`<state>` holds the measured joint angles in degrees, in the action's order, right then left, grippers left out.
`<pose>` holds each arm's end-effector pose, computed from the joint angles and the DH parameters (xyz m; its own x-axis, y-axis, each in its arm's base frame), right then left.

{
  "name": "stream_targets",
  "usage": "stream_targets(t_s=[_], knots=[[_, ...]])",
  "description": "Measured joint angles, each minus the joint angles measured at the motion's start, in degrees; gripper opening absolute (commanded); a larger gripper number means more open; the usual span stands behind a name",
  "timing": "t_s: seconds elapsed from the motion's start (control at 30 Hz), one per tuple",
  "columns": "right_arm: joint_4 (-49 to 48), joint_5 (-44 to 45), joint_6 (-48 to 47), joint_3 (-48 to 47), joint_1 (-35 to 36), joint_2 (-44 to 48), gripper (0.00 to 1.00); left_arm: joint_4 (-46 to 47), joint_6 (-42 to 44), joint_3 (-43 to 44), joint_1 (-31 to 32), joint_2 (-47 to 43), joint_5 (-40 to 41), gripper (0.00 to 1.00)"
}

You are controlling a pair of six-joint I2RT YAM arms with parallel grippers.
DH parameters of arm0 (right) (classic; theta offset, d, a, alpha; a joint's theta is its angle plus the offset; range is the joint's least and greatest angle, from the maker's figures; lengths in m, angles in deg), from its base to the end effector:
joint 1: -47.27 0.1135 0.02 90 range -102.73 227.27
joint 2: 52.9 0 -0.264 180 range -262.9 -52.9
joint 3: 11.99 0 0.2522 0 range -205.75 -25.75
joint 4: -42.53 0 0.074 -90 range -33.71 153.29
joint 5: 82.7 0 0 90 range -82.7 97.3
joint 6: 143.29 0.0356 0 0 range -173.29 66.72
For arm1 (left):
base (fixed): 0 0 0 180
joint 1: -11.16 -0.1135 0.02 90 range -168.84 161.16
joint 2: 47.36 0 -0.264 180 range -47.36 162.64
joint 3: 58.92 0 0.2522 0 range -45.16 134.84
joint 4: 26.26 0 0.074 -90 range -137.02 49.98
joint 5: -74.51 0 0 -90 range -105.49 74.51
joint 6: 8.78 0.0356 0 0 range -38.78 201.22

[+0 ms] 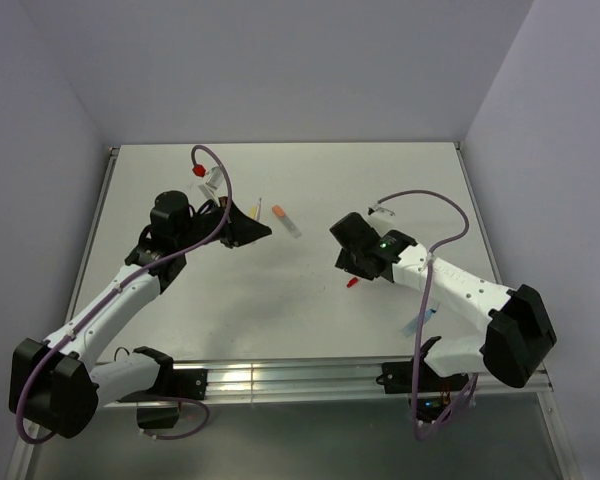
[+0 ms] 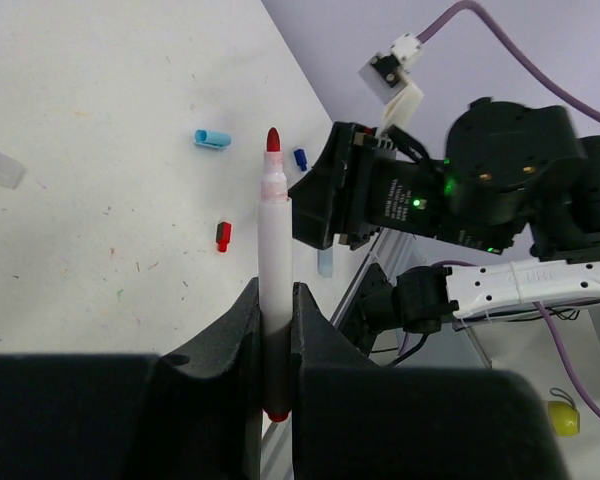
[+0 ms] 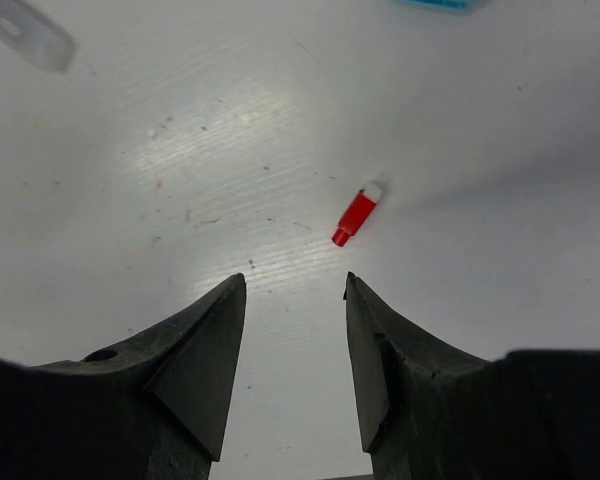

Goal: Insert the pens into the pen caps

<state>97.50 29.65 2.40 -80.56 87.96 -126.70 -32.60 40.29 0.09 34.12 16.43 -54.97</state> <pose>0.1989 0.1531 0.2512 -0.7506 0.3621 -0.5527 0.2844 0.9321 0.2245 0.2253 -0.1200 0.3098 -0.7078 -0.2493 -0.6610 0.5451 0.4024 -0.7355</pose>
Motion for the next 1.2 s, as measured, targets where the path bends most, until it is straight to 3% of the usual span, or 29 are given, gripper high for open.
stream_targets(t_s=[0.4,1.2], knots=[[-2.5,-0.9,6.5,5.0,-3.4,-7.3,0.54,-0.6,0.0,0.0,0.0,-0.3,0.4,0.00],[-9.5,-4.2,9.2,6.6,-6.9,-14.1,0.49,-1.3,1.1,0.0,0.0,-0.3,0.4,0.00]])
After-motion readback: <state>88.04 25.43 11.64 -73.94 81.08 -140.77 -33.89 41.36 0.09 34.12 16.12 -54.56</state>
